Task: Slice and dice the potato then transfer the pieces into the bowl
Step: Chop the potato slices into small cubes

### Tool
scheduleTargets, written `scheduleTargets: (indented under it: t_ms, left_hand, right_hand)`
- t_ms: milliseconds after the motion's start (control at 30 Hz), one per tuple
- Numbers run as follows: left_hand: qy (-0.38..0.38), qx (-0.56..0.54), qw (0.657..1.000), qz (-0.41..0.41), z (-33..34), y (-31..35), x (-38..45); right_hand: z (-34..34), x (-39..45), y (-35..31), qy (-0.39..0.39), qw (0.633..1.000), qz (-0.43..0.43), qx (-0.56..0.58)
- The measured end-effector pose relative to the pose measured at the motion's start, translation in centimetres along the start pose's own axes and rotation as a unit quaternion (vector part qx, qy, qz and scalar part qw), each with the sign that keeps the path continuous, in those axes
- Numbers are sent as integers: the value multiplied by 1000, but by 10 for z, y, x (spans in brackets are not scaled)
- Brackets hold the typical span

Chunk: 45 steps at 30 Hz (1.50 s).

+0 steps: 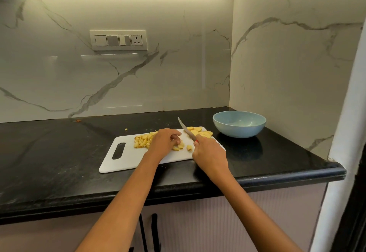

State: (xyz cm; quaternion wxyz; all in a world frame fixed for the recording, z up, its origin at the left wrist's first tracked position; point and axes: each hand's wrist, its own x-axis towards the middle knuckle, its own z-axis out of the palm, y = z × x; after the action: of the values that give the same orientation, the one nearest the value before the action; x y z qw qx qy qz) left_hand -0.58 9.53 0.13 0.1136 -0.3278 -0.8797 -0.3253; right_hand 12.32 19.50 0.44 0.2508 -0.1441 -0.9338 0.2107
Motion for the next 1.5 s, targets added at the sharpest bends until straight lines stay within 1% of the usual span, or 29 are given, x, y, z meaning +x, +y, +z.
scheduleTargets:
  t_ms: [133,300,500,700,833,967,1000,1067,1133,1200,1267,1333,1400,1467,1500]
  left_hand:
    - [-23,19,999,21,0,-2,2]
    - [-33,117,992,37,1,-9,0]
    - [-8,135,991,22,0,-9,-5]
    - [-4,80,997,6,-2,-7,-10]
    - [-2,68,998,10,-2,-7,-11]
    - [33,46,998,19,-3,-9,-12]
    - [47,37,998,29,-3,-7,-14]
    - [54,-8,995,86,-1,1,-16]
    - [21,-30,989,146,6,10,-17]
    - [-26,8,985,169,11,13,-15]
    - [-36,81,983,162,5,8,-9]
    - [-20,176,972,152,-3,-1,-4]
    - [-1,247,958,146,-10,-13,5]
    - [38,275,952,129,-15,-26,16]
    - [54,264,956,112,-16,-31,19]
  right_hand:
    - [4,9,1,9,1000,-3,15]
    - [6,10,6,24,999,-7,37]
    - [6,6,7,34,999,-17,32]
    - [5,5,7,35,999,-19,29]
    - [6,6,8,38,999,-16,33]
    - [7,8,9,48,997,-11,54]
    - [7,9,9,55,997,-11,62]
    - [7,10,10,69,994,-17,80]
    - [8,12,9,83,991,-29,97]
    - [8,14,10,99,990,-31,99]
    - [9,21,11,106,991,-35,79]
    - [8,29,13,113,991,-41,61]
    - [10,40,14,119,991,-48,49]
    - [14,55,10,117,991,-55,38]
    - [16,62,8,115,991,-57,34]
